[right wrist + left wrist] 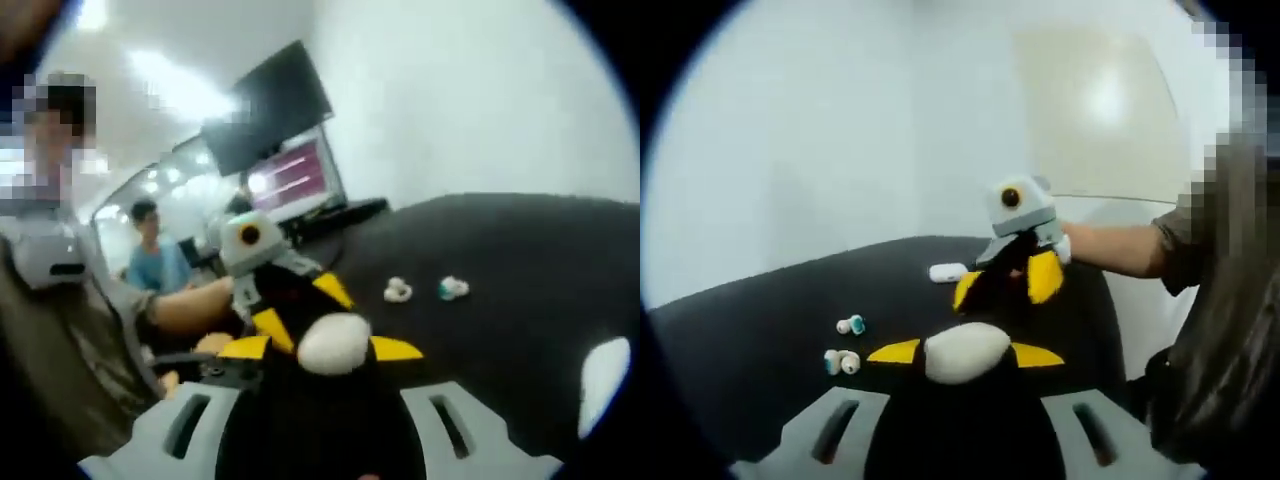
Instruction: Pick up three earphones and place each one into its charging case using tactile feedback, ensure that each earphone is properly inserted and securely positioned inside the case.
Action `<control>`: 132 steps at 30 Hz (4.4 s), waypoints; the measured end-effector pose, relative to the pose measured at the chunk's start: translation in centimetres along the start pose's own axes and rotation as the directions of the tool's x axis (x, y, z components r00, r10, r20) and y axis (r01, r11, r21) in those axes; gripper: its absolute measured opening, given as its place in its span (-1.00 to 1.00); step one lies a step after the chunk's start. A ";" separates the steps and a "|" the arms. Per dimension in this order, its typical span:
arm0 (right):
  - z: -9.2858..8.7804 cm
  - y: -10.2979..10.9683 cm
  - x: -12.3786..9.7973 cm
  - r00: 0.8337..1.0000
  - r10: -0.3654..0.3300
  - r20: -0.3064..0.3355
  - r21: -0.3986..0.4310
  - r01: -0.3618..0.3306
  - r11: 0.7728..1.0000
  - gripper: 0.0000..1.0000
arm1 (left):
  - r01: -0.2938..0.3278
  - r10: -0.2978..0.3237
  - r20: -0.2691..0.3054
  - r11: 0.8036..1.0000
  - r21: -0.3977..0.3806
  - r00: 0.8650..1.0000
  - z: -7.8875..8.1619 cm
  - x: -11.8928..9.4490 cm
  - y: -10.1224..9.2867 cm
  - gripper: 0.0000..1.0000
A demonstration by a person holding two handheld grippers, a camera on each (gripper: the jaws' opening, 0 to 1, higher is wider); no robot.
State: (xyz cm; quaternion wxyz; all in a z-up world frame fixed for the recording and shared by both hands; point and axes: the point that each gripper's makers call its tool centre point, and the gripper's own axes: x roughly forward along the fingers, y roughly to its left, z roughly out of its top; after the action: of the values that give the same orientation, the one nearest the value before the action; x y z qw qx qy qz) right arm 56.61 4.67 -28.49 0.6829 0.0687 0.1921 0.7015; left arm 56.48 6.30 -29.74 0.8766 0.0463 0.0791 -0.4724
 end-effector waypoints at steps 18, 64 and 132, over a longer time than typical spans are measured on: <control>-3.1 2.2 -1.6 0.990 0.056 -0.132 -0.084 -0.067 0.994 -0.26 | -0.132 0.132 -0.009 0.989 -0.067 0.991 0.1 -0.9 2.5 -0.85; -0.6 1.0 -2.0 0.983 0.048 -0.177 -0.219 -0.087 0.972 -0.26 | 0.098 -0.095 0.025 0.971 -0.218 0.995 0.3 -0.3 -0.2 -0.75; -3.7 2.0 0.5 0.991 -0.113 -0.065 -0.672 0.040 0.739 -0.59 | 0.135 -0.101 0.097 0.872 -0.471 0.990 1.6 -0.1 0.6 -0.61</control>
State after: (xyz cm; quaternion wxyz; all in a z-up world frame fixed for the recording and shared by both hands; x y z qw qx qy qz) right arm 53.44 4.56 -31.26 0.6795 -0.2245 -0.0351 0.6976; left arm 57.10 6.51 -28.09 0.8327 -0.1921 0.1649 -0.4925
